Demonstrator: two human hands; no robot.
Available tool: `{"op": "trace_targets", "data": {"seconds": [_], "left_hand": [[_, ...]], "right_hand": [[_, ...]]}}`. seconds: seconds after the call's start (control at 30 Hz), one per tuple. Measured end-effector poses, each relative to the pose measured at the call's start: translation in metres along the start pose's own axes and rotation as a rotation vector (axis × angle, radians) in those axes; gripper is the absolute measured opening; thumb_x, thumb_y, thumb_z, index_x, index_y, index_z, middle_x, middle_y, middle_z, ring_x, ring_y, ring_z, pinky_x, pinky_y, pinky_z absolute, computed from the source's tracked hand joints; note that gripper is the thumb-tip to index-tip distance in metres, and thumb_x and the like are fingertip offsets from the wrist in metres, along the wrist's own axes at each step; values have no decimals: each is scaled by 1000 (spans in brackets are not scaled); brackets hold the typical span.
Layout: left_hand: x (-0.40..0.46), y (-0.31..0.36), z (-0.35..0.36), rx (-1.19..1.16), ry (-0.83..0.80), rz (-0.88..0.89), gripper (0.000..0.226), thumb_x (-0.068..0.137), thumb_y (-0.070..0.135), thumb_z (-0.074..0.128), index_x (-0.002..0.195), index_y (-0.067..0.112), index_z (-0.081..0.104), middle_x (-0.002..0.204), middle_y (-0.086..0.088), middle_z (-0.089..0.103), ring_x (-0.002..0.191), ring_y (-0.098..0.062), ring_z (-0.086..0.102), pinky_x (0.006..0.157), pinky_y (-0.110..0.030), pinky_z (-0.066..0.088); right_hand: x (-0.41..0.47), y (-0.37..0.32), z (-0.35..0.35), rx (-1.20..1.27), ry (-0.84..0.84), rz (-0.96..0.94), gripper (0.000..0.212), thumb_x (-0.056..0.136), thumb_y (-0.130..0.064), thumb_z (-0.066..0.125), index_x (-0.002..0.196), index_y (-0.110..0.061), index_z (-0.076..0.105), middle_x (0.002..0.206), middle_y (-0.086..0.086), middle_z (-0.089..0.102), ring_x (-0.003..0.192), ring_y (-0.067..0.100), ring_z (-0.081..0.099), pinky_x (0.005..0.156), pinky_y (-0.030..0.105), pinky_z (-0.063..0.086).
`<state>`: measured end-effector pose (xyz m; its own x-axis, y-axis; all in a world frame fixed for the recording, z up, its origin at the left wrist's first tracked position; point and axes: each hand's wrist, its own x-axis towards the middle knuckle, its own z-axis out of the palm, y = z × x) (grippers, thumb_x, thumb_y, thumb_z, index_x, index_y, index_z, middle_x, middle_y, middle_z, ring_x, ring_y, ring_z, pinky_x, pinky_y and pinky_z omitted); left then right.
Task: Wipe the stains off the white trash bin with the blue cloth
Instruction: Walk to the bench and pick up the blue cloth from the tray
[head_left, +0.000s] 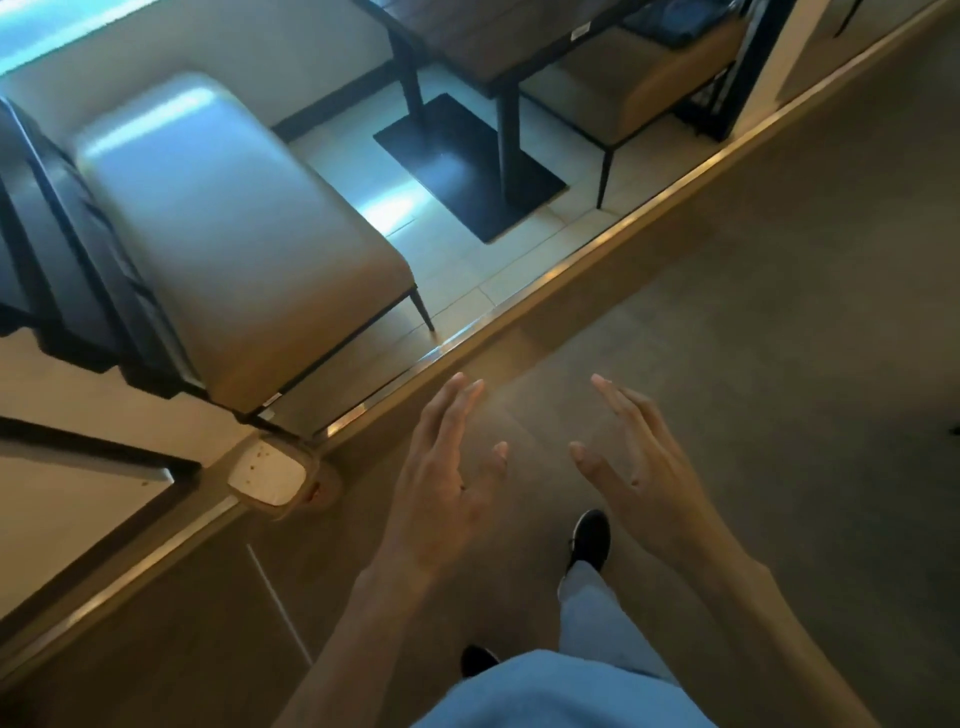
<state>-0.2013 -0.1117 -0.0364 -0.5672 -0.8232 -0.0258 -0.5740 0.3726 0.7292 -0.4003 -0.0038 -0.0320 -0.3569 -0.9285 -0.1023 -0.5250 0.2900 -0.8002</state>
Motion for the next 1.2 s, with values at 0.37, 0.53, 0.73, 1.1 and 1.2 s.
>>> {"op": "trace_targets", "data": {"seconds": [0.37,0.53,0.73,1.1,1.2], "left_hand": [[139,73,82,15,-65,-14,64,99,48,57,151,57,19,160,30,12,144,14,15,114,-42,42],[201,94,108,16,-111,-3,65,100,47,56,154,50,21,160,31,11,138,22,12,115,-38,37],[305,106,139,17,-131,-3,62,100,48,55,155,43,26,162,26,13,149,-3,20,118,-48,37],[534,139,180,20,-203,52,63,98,55,52,154,47,25,162,26,13,146,-14,34,111,-51,47],[584,152,190,17,-262,61,63,98,57,52,154,48,24,163,23,13,147,-16,35,109,-50,49]], "right_hand": [[93,79,-117,23,-6,122,69,94,-59,46,156,-40,21,152,-23,23,132,-13,24,100,7,24],[135,105,-156,37,53,136,64,98,-60,47,154,-45,22,153,-25,24,136,-9,27,106,16,29],[215,138,-200,-4,87,161,63,97,-58,47,154,-45,22,153,-26,23,140,-7,26,107,16,27],[407,176,-275,45,129,215,63,98,-58,47,154,-44,23,154,-28,24,144,-7,24,117,27,30],[446,191,-293,74,136,242,64,97,-60,46,154,-43,22,152,-31,22,142,-11,23,113,22,29]]}}
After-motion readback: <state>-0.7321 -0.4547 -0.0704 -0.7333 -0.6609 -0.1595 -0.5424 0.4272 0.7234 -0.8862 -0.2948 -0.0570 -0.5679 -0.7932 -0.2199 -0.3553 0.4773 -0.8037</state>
